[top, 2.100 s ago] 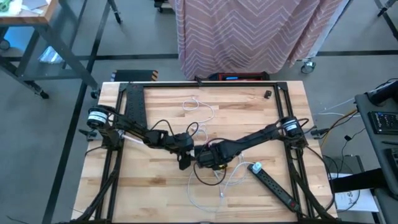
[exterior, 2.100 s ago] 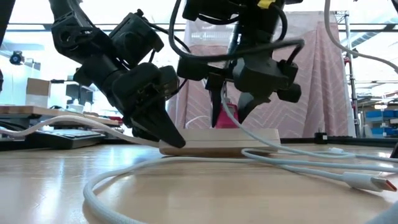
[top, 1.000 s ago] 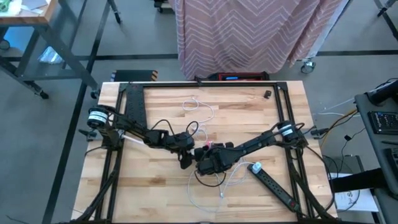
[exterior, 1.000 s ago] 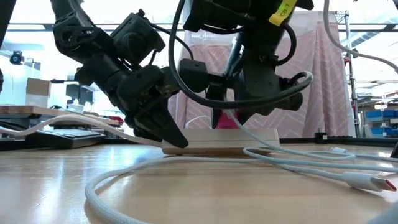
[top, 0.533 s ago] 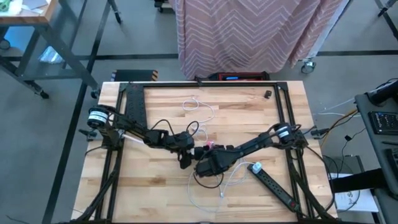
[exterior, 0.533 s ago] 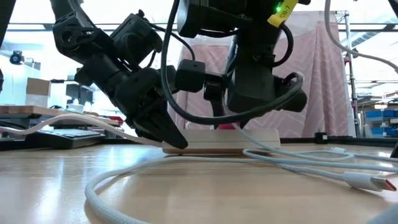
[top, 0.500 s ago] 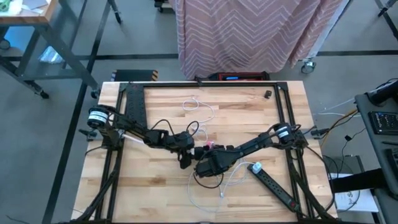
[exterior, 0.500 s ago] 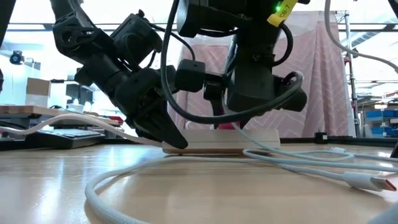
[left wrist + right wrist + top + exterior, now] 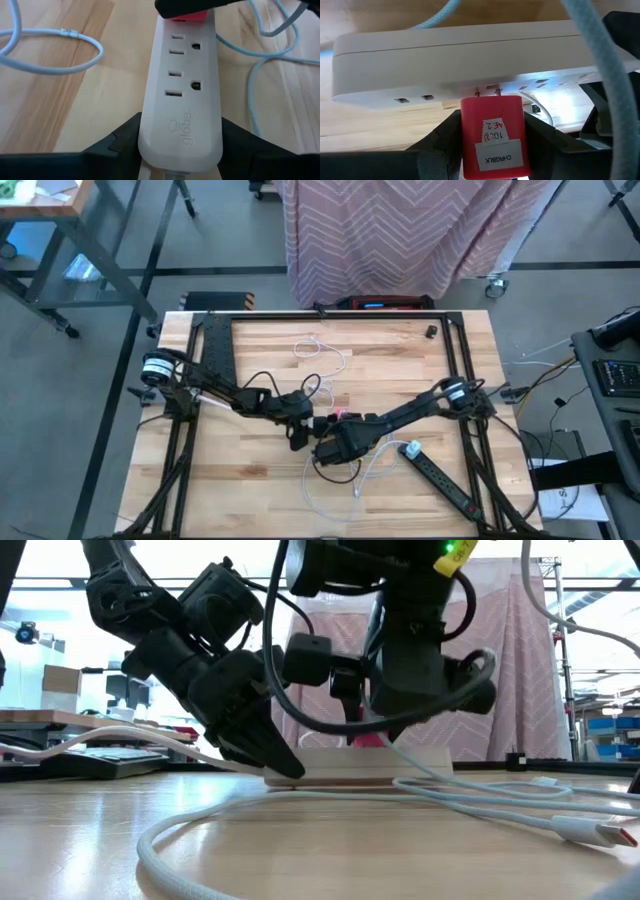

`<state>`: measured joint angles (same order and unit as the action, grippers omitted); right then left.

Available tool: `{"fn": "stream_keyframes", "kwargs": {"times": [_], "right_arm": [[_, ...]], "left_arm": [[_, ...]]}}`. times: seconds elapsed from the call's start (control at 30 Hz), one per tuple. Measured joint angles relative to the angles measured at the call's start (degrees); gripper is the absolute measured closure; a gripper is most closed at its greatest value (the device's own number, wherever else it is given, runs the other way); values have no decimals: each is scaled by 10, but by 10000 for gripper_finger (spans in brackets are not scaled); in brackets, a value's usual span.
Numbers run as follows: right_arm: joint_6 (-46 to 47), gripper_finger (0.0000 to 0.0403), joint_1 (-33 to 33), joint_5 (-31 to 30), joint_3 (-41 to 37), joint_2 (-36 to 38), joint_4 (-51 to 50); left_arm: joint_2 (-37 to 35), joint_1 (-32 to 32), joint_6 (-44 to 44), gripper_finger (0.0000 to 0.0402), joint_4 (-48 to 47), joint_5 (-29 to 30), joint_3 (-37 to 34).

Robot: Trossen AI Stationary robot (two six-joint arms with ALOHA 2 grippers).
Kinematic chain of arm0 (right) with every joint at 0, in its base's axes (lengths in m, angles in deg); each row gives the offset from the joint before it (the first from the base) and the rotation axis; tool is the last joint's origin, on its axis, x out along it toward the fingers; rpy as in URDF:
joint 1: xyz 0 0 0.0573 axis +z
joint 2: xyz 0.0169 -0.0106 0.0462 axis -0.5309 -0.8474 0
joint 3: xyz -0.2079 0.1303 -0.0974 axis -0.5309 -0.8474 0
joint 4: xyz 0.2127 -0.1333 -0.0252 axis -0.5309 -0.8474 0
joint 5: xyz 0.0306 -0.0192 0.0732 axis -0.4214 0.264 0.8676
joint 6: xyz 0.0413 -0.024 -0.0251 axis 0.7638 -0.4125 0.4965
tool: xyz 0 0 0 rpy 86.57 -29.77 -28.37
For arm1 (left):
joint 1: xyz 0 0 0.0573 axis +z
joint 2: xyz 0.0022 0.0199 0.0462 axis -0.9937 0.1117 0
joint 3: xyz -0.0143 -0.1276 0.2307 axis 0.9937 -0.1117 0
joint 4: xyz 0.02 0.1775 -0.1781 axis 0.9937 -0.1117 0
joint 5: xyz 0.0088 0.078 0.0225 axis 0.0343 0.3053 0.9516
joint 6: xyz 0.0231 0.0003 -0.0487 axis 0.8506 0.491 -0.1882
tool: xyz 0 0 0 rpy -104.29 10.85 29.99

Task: Insert USB
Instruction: Insert the pink charger adapter into the white outlet extension

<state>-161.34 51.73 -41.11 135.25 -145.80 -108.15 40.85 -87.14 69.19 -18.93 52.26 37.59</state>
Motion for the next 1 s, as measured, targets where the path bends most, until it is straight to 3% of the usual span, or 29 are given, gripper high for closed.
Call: {"fn": "stream_keyframes", "kwargs": {"times": [0.6, 0.83, 1.0], "right_arm": [[-3, 264, 2, 17, -10, -21, 19], [8, 192, 2, 1, -6, -16, 20], [48, 163, 6, 11, 16, -8, -15]], "left_arm": [[14, 0, 3, 223, 27, -3, -1], [15, 0, 13, 223, 23, -5, -1], [15, 0, 21, 223, 16, 1, 0]]}}
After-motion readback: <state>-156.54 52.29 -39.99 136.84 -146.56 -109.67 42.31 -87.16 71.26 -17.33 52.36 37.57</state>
